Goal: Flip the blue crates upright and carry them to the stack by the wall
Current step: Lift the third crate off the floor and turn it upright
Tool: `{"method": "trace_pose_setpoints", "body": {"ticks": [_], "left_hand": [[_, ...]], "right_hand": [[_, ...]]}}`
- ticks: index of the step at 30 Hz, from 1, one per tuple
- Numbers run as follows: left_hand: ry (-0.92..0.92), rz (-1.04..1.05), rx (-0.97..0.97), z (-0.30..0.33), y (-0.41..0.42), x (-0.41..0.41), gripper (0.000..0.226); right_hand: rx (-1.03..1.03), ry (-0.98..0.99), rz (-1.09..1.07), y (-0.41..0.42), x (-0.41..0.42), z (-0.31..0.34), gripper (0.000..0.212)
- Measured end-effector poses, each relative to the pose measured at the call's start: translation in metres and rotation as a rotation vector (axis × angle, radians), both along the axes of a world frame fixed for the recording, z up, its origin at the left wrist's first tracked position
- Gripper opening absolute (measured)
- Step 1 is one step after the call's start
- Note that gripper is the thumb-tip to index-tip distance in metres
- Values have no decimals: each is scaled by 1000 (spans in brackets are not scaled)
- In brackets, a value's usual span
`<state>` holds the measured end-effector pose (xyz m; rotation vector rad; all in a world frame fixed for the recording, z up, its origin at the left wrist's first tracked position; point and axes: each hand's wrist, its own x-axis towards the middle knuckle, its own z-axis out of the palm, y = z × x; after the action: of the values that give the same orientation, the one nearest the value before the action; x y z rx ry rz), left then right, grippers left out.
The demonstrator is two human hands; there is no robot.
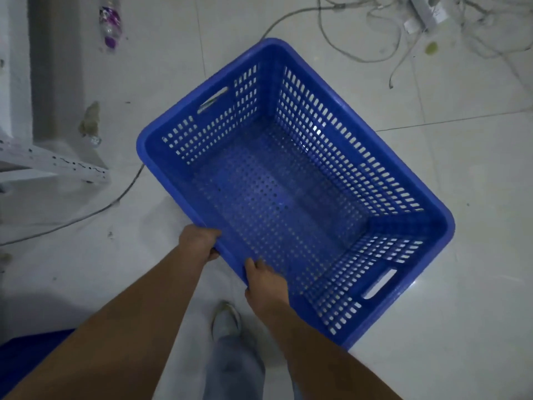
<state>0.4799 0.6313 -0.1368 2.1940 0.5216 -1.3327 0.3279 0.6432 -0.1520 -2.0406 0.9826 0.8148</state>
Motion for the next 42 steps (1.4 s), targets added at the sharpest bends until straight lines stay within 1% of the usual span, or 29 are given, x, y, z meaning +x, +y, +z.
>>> {"method": "trace_pose_setpoints", "body": {"ticks": [2,3,4,5,6,7,8,9,10,11,12,13,14,15,19,22,26,28,32,35,38,40,42], "left_hand": [[69,34,-3,-11,10,-2,40],[86,20,3,-16,13,-3,41],[52,-25,23,-19,15,-4,44],[-53,-132,65,-21,15,-4,51],[-241,-348,134,-21,14,-3,59],[-474,-640,202,-20,13,-1,68],[-676,-969,218,-17,9,3,75],[-766,-1327,191,-15,5,10,80],[-683,-1675,180,-12,0,19,81],[-495,-1938,199,-11,-3,29,78],[-288,-2088,256,-11,-5,37,73],[-144,-2128,319,-11,-6,42,67],[-83,-2127,350,-10,-6,44,61],[-79,-2119,350,-9,-5,43,57],[-179,-2104,300,-16,3,29,48],[-175,-2017,266,-18,10,15,44],[-126,-1907,229,-17,23,-13,42],[-103,-1905,244,-17,30,-30,41],[-70,-1997,286,-19,48,-61,39],[24,-2029,275,-19,61,-71,41],[221,-2065,226,-11,66,-70,49],[317,-1975,149,-6,68,-62,46],[297,-1813,105,-2,68,-47,36]], "right_hand": [[8,50,-29,6,-4,-11,44],[12,80,-40,8,-6,-15,45],[18,105,-48,8,-8,-19,46],[29,123,-52,8,-9,-22,47],[45,139,-47,7,-10,-24,48],[68,158,-32,6,-11,-26,50],[89,179,-4,4,-11,-26,54],[105,200,35,2,-11,-26,60],[111,217,73,0,-10,-26,66],[108,225,92,-1,-9,-26,69],[101,227,89,-1,-9,-26,70],[93,225,76,-1,-9,-25,71],[85,218,70,-1,-11,-25,71],[78,214,76,-2,-13,-24,71],[62,222,154,-13,-26,-21,74],[53,226,202,-27,-40,-17,75],[18,254,275,-43,-65,-17,77],[9,277,319,-50,-76,-19,76],[55,294,430,-54,-92,-20,67],[82,304,468,-48,-103,-19,61],[77,304,507,-39,-114,-17,59],[99,303,495,-37,-123,-18,56],[171,293,409,-43,-130,-18,57]]}}
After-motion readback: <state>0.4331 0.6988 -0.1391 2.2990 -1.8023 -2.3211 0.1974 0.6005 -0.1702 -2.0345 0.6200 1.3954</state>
